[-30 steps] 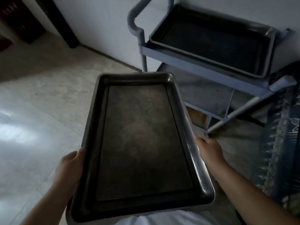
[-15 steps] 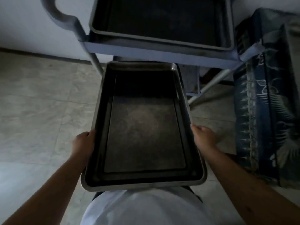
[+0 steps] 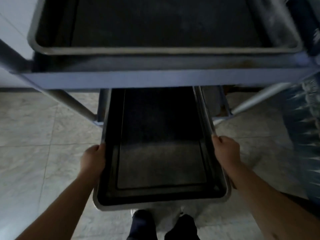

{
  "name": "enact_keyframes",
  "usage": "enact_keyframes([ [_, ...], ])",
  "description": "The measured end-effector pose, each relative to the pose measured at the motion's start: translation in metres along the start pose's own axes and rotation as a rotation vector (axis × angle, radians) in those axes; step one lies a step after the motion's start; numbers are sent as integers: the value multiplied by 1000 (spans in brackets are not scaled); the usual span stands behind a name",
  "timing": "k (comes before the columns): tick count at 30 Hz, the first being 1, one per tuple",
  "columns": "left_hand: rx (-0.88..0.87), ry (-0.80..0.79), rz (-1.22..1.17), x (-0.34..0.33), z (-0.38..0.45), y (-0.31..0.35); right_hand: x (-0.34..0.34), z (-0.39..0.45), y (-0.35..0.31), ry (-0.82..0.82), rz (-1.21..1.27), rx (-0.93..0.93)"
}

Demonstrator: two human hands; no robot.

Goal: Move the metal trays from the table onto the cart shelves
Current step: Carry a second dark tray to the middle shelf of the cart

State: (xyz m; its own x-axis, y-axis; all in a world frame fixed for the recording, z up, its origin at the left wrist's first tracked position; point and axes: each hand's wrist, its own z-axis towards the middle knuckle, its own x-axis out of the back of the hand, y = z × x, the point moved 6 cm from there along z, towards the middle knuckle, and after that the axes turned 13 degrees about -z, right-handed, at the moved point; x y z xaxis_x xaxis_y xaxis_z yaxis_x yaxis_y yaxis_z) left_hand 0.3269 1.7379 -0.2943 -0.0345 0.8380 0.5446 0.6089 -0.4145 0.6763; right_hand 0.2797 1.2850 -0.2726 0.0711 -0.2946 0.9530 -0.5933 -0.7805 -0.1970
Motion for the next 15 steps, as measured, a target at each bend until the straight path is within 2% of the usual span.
enact_keyframes([
  [4, -41, 31, -25, -27, 48, 5, -29, 46, -20, 168, -101, 193],
  [8, -94, 58, -48, -48, 80, 10, -51, 89, -20, 229, -5, 119],
  [15, -88, 27, -244, -68, 116, 3, -92, 133, -21, 170, 230, 78],
])
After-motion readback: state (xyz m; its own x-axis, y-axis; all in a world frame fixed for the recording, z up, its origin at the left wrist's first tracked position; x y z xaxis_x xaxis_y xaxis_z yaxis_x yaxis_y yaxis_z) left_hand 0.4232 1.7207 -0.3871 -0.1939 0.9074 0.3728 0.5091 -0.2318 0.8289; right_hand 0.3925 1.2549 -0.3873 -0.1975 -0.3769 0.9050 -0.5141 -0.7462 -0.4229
